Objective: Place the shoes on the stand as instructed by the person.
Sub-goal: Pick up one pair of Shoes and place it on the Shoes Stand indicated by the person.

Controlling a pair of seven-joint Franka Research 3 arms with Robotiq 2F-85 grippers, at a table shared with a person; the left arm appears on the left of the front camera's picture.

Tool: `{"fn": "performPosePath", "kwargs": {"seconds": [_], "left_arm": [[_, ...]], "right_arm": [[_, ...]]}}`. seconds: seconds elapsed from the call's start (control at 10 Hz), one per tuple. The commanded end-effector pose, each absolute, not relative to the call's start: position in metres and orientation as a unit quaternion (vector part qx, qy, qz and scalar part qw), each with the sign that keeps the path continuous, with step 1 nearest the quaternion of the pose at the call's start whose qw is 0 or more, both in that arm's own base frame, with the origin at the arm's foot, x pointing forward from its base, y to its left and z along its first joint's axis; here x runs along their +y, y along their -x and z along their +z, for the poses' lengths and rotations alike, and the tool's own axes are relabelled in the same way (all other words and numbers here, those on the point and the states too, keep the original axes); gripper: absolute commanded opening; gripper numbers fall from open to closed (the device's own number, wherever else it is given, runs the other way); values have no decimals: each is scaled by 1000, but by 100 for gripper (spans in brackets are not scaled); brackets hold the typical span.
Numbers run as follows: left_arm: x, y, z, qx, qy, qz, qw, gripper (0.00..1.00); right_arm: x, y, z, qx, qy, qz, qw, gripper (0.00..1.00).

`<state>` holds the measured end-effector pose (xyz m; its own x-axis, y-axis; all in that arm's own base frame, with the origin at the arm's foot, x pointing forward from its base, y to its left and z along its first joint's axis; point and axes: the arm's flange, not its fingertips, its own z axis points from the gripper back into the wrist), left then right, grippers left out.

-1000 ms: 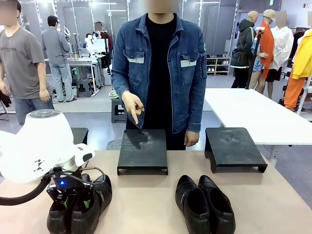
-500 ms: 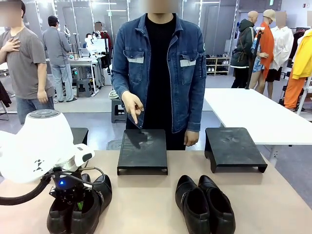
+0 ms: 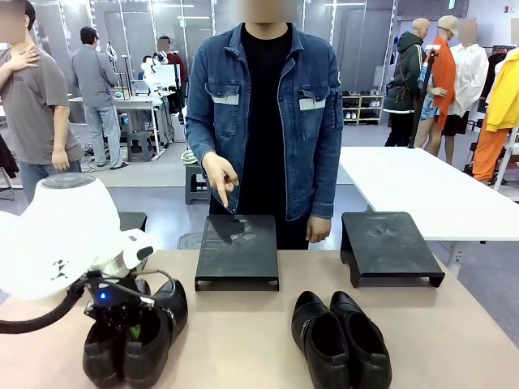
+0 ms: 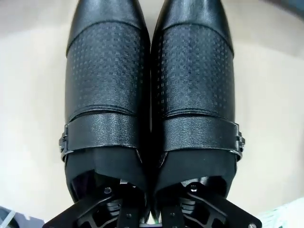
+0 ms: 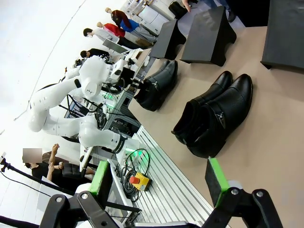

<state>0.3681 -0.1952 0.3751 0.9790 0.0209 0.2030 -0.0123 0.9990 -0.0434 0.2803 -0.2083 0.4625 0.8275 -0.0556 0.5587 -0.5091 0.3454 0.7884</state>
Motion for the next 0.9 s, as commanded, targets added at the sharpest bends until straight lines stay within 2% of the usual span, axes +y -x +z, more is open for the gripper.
{"fn": "performPosePath", "kwargs": {"seconds": [0.0, 0.5, 0.8], "left_arm": [[-180, -335, 419, -153, 41, -2, 987, 0], [-224, -355, 519, -262, 94, -24, 960, 0], [-276, -389, 544, -307, 84, -35, 947, 0]], "right_arm": [[-209, -281, 464, -265, -556, 150, 773, 100], [-209, -281, 464, -265, -556, 150, 773, 100], [-209, -281, 464, -265, -556, 150, 773, 100]]}}
